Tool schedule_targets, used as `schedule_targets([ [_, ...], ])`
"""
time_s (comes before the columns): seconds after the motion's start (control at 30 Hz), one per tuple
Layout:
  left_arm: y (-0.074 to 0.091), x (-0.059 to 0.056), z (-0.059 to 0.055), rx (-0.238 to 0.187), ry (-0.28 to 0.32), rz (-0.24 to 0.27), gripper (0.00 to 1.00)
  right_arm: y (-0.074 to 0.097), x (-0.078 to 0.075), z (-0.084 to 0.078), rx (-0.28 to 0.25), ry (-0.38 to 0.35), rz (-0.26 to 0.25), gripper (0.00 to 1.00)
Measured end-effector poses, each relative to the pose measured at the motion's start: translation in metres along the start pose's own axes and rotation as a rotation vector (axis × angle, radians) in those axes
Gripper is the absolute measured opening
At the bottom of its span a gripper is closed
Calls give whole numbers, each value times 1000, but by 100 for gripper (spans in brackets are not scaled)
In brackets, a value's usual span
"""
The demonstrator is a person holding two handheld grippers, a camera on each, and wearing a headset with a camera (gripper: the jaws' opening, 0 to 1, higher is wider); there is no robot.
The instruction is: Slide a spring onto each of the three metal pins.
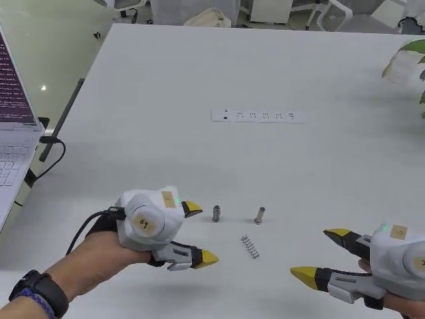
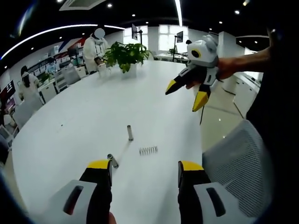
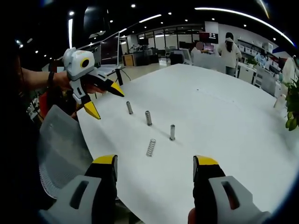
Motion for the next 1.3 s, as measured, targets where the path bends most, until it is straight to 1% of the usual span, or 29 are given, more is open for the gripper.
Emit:
schedule_targets([
  [0.13, -10, 3, 7, 10, -34, -23, 51, 1, 1, 0, -2, -2, 0, 64],
  [0.27, -20, 3, 11, 22, -60, -45, 50, 2, 1, -1, -2, -4, 1, 64],
  [0.5, -41, 1, 13, 49, -99, -88, 48, 5, -1, -2, -2, -8, -3, 64],
  [0.67, -53, 1, 13, 67, -120, -111, 47, 7, -2, -3, -2, -9, -4, 64],
  [0.77, -63, 2, 12, 81, -132, -121, 45, 8, -2, -3, -3, -13, -4, 64],
  [0.9, -74, 4, 7, 107, -152, -128, 43, 8, -2, -4, 1, -14, -2, 64],
  [1.17, -92, 3, 0, 127, -160, -155, 41, 10, 0, -7, 12, -10, 5, 64],
  [1.3, -104, 2, -4, 139, -163, -170, 40, 10, 0, -11, 19, -13, 8, 64],
])
Point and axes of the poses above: the centre of the closed fingertips' face, and the gripper's own axes: y roughly backward along the fingers, x roughly to its left, z roughly out of its top, the point moved 2 cm from there along y, roughly backward along the fingers, and after that the axes turned 7 degrees about -z, right-handed, at the moved point
